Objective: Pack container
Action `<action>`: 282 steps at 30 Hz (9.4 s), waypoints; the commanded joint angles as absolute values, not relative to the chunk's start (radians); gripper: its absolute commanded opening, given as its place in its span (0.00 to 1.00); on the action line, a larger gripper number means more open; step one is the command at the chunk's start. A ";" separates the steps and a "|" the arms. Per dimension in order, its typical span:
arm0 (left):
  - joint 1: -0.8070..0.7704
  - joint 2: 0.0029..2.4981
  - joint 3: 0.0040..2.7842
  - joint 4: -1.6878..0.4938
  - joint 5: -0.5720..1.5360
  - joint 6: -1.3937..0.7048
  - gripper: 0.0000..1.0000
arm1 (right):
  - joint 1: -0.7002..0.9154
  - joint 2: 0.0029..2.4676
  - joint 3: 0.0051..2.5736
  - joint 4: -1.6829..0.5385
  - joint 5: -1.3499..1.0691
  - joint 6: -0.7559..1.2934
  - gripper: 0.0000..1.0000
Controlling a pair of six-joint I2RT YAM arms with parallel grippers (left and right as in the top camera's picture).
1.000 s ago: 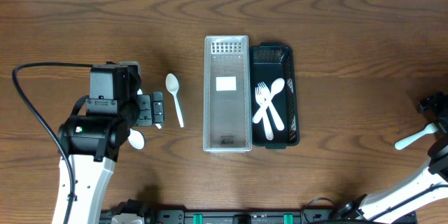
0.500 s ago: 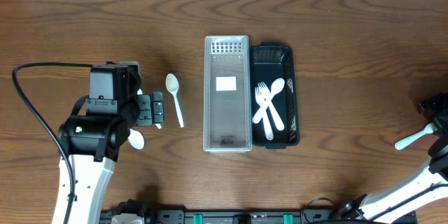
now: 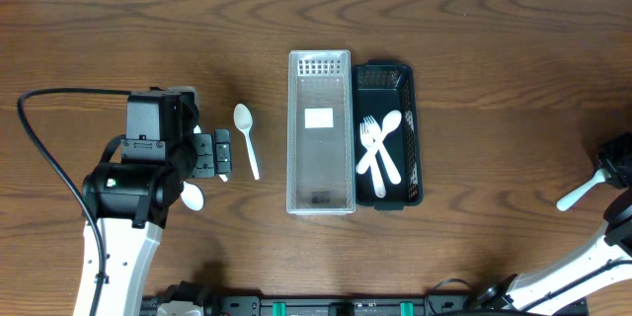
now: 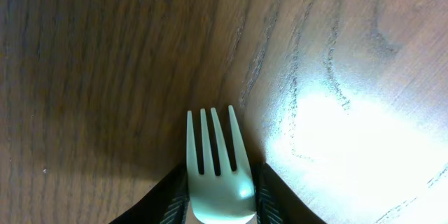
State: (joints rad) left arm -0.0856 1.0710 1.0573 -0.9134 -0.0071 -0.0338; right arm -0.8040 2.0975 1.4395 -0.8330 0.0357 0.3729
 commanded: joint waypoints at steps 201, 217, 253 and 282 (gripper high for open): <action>-0.589 1.737 1.417 -0.820 0.034 -0.321 0.06 | -0.169 1.711 1.645 -1.169 0.010 0.208 0.96; -0.572 1.594 1.447 -0.843 -0.041 -0.237 0.97 | -0.169 1.711 1.645 -1.171 0.010 0.203 0.96; 0.144 1.958 1.223 -0.757 0.121 -0.350 0.98 | -0.169 1.711 1.645 -1.175 0.010 0.204 0.97; 0.144 1.988 1.223 -0.776 0.124 -0.350 0.10 | -0.169 1.711 1.645 -1.175 0.010 0.204 0.97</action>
